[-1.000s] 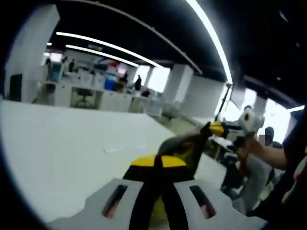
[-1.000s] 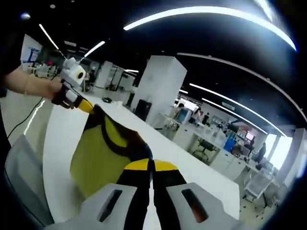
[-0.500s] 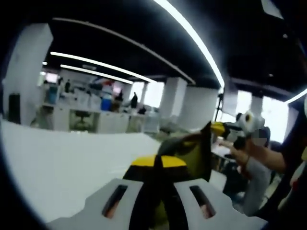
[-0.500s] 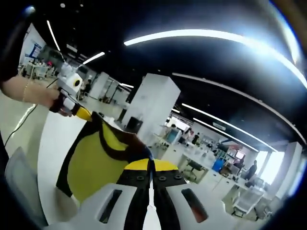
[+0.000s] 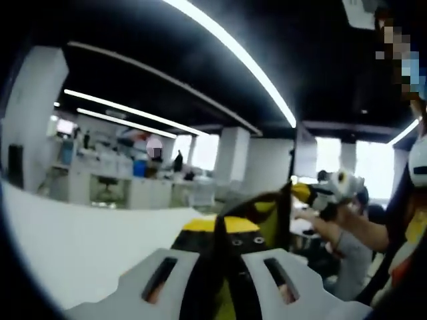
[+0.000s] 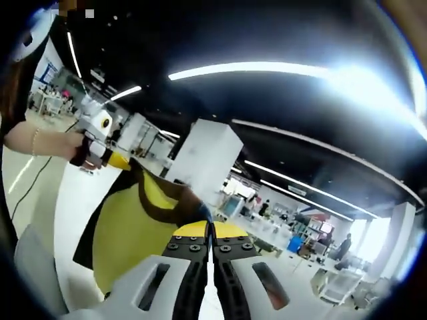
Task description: Fold the garment on the visible template until the final outline fits inside the template.
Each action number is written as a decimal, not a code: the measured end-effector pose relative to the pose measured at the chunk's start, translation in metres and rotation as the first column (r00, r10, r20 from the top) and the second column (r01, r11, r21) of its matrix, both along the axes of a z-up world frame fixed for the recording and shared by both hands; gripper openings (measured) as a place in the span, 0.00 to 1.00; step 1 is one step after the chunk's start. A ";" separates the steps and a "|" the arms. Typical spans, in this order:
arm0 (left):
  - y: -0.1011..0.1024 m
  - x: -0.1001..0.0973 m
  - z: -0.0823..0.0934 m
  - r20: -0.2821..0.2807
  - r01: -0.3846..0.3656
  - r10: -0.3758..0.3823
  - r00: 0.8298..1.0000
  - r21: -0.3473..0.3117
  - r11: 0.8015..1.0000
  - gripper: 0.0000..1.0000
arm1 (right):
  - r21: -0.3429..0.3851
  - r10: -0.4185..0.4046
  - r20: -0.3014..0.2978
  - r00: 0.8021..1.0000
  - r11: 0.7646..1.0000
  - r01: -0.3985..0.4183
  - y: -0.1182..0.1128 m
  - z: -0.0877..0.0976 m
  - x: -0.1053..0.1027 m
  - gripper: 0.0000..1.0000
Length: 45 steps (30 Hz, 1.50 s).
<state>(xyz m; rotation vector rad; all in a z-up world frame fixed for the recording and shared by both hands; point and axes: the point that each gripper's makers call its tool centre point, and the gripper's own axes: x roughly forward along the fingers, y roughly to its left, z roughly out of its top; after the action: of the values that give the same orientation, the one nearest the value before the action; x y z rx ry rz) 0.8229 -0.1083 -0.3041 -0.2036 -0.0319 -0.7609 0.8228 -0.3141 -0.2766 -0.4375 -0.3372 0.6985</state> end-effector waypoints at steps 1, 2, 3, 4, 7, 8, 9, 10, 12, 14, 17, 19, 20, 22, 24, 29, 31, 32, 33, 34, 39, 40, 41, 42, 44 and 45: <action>-0.001 -0.003 0.002 0.005 -0.001 0.001 1.000 0.003 1.000 0.00 | 0.008 0.007 0.002 1.000 1.000 -0.007 -0.002 0.002 -0.004 0.01; -0.001 -0.005 0.003 0.008 -0.003 0.003 1.000 0.005 1.000 0.00 | 0.014 0.013 0.000 1.000 1.000 -0.013 -0.003 0.003 -0.006 0.01; -0.002 -0.009 0.004 0.006 -0.008 0.008 1.000 0.004 1.000 0.00 | 0.016 0.020 -0.006 1.000 1.000 -0.019 -0.004 0.003 -0.008 0.01; -0.004 -0.012 0.003 0.005 -0.011 0.011 1.000 0.004 1.000 0.00 | 0.014 0.026 -0.009 1.000 1.000 -0.026 -0.005 0.003 -0.010 0.01; -0.006 -0.017 0.000 -0.007 -0.026 0.026 1.000 -0.004 1.000 0.00 | 0.014 0.064 -0.023 0.998 0.998 -0.063 -0.007 0.004 -0.019 0.01; -0.006 -0.019 -0.003 -0.027 -0.043 0.043 0.999 -0.011 0.999 0.00 | 0.018 0.089 -0.040 0.995 0.996 -0.089 -0.007 0.004 -0.023 0.01; -0.007 -0.020 -0.003 -0.033 -0.048 0.047 0.998 -0.008 0.999 0.00 | 0.014 0.094 -0.039 0.995 0.996 -0.093 -0.009 0.004 -0.024 0.01; -0.008 -0.023 -0.003 -0.038 -0.052 0.051 0.998 -0.003 0.999 0.00 | 0.012 0.104 -0.046 0.994 0.995 -0.104 -0.009 0.004 -0.027 0.01; -0.010 -0.027 -0.003 -0.038 -0.060 0.060 0.997 0.019 0.998 0.00 | 0.024 0.123 -0.074 0.990 0.992 -0.122 -0.011 0.002 -0.028 0.01; -0.011 -0.025 -0.005 -0.064 -0.059 0.062 0.996 0.044 0.997 0.00 | 0.038 0.127 -0.116 0.985 0.992 -0.123 -0.012 -0.004 -0.025 0.01; -0.008 -0.013 -0.020 -0.104 -0.063 0.073 0.992 0.092 0.994 0.00 | -0.008 0.099 -0.175 0.980 0.995 -0.102 -0.009 -0.030 -0.009 0.01; -0.005 0.002 -0.043 -0.185 -0.063 0.079 0.980 0.093 0.994 0.00 | -0.023 0.086 -0.220 0.972 0.995 -0.094 -0.005 -0.048 0.002 0.01; -0.003 0.008 -0.053 -0.214 -0.064 0.082 0.973 0.090 0.994 0.00 | -0.027 0.082 -0.237 0.968 0.995 -0.091 -0.002 -0.057 0.009 0.01; 0.002 0.029 -0.079 -0.256 -0.065 0.089 0.963 0.100 0.993 0.00 | -0.036 0.075 -0.289 0.954 0.995 -0.089 0.004 -0.084 0.029 0.01; 0.004 0.043 -0.097 -0.281 -0.062 0.089 0.956 0.103 0.993 0.00 | -0.055 0.052 -0.319 0.946 0.996 -0.073 0.006 -0.107 0.050 0.01; 0.006 0.081 -0.141 -0.340 -0.059 0.094 0.936 0.113 0.992 0.00 | -0.069 0.031 -0.386 0.922 0.996 -0.062 0.010 -0.145 0.091 0.01; 0.005 0.092 -0.154 -0.367 -0.055 0.090 0.926 0.106 0.993 0.00 | -0.082 0.021 -0.401 0.916 0.995 -0.059 0.010 -0.156 0.107 0.01; 0.005 0.097 -0.158 -0.370 -0.056 0.091 0.925 0.106 0.993 0.00 | -0.080 0.022 -0.405 0.914 0.995 -0.060 0.010 -0.158 0.110 0.01; 0.005 0.101 -0.162 -0.376 -0.055 0.091 0.922 0.106 0.993 0.00 | -0.078 0.022 -0.417 0.909 0.995 -0.061 0.010 -0.164 0.117 0.01; 0.004 0.105 -0.166 -0.389 -0.054 0.089 0.917 0.101 0.993 0.00 | -0.084 0.019 -0.420 0.907 0.995 -0.060 0.011 -0.169 0.122 0.01; 0.004 0.130 -0.193 -0.438 -0.055 0.092 0.894 0.098 0.994 0.00 | -0.103 0.004 -0.453 0.891 0.993 -0.056 0.012 -0.195 0.148 0.01; 0.004 0.133 -0.196 -0.442 -0.058 0.095 0.892 0.098 0.994 0.00 | -0.103 0.003 -0.462 0.887 0.993 -0.056 0.012 -0.200 0.153 0.01; 0.004 0.138 -0.203 -0.450 -0.061 0.099 0.888 0.099 0.993 0.00 | -0.102 0.003 -0.469 0.883 0.993 -0.058 0.013 -0.205 0.157 0.01; 0.005 0.141 -0.206 -0.457 -0.063 0.101 0.884 0.098 0.993 0.00 | -0.102 0.002 -0.476 0.880 0.993 -0.058 0.014 -0.208 0.160 0.01; 0.006 0.151 -0.218 -0.482 -0.071 0.105 0.870 0.088 0.994 0.00 | -0.106 -0.003 -0.495 0.869 0.993 -0.057 0.015 -0.222 0.172 0.01; 0.006 0.155 -0.223 -0.492 -0.073 0.106 0.864 0.085 0.994 0.00 | -0.105 -0.005 -0.503 0.864 0.993 -0.055 0.015 -0.227 0.176 0.01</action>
<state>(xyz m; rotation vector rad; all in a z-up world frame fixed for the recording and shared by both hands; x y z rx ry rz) 0.9780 -0.1019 -0.5271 -0.3308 0.4719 -0.5969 0.9993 -0.2990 -0.5033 -0.3451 0.1956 0.8329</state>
